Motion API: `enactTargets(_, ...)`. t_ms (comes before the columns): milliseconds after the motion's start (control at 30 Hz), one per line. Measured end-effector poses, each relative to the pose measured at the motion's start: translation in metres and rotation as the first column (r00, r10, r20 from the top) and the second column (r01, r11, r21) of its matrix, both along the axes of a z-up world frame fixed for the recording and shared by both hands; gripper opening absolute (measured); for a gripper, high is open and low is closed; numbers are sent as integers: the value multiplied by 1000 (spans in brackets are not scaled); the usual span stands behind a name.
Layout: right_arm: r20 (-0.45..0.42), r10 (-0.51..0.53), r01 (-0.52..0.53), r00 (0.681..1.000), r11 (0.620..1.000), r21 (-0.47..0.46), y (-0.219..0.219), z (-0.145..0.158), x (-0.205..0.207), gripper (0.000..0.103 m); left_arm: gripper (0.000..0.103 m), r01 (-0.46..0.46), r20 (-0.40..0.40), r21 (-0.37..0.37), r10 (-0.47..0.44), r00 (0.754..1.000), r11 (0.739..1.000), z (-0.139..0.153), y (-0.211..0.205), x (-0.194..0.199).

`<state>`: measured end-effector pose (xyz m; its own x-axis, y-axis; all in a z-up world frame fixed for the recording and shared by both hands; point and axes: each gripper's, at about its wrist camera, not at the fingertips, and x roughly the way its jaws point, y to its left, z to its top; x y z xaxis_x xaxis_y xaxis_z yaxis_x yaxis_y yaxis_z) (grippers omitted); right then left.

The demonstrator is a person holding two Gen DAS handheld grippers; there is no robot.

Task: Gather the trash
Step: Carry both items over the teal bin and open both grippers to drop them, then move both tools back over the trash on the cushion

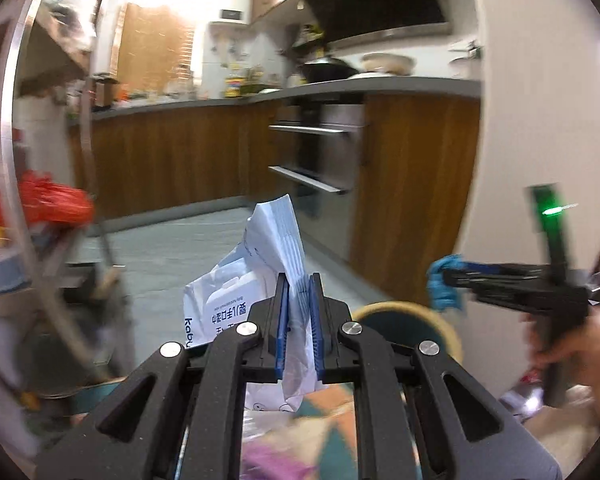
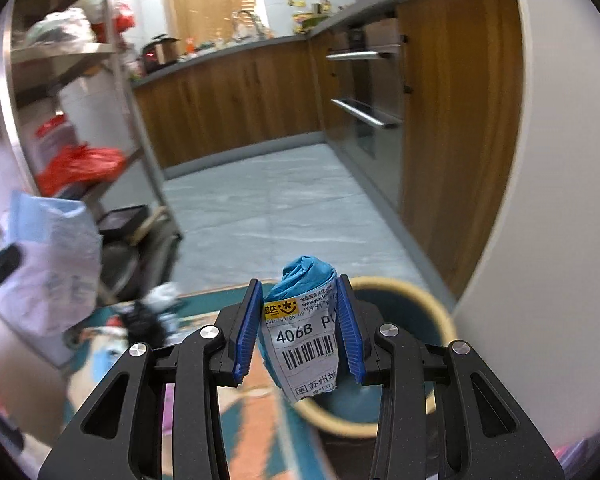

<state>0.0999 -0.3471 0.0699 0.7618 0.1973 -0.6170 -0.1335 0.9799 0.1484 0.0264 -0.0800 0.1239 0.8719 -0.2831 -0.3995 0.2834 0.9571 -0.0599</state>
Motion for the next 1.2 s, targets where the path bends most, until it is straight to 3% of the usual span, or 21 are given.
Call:
enactTargets(100,-27,-35,36,999,999,13,-28,-21,22,39,10,113,-35,-98,-117,993,989,-12,-22,18)
enactTargets(233,-123,-43,55,991,994,99,-56,-53,42,39,10,229,-96,-216,-254,962,949,-40,-58,47)
enactTargets(267,-152,-47,59,987,995,80,-60,-64,50,39,10,248,-126,-245,-285,950,937,-51,-68,58)
enactTargets(367,-216,-61,73,975,996,49,-66,-87,62,39,10,266,-205,-307,-337,919,914,-83,-91,87)
enactTargets(500,-288,-73,87,955,996,36,-69,-105,79,39,10,276,-240,-347,-370,898,896,-115,-114,109)
enactTargets(667,-391,-101,128,915,991,42,-74,-130,85,40,10,276,-299,-332,-378,876,902,-153,-128,118)
enactTargets(833,-403,-117,131,908,991,8,-67,-132,84,41,11,273,-342,-266,-355,870,924,-168,-132,124)
enactTargets(1000,-404,-110,116,908,993,-8,-67,-131,84,46,16,235,-378,-226,-308,873,945,-173,-125,121)
enactTargets(1033,-397,-111,115,911,993,-15,-67,-129,83,52,17,235,-375,-209,-300,877,949,-171,-124,118)
enactTargets(1200,-351,-123,123,928,992,-21,-65,-118,77,60,22,238,-342,-156,-279,897,959,-155,-115,103)
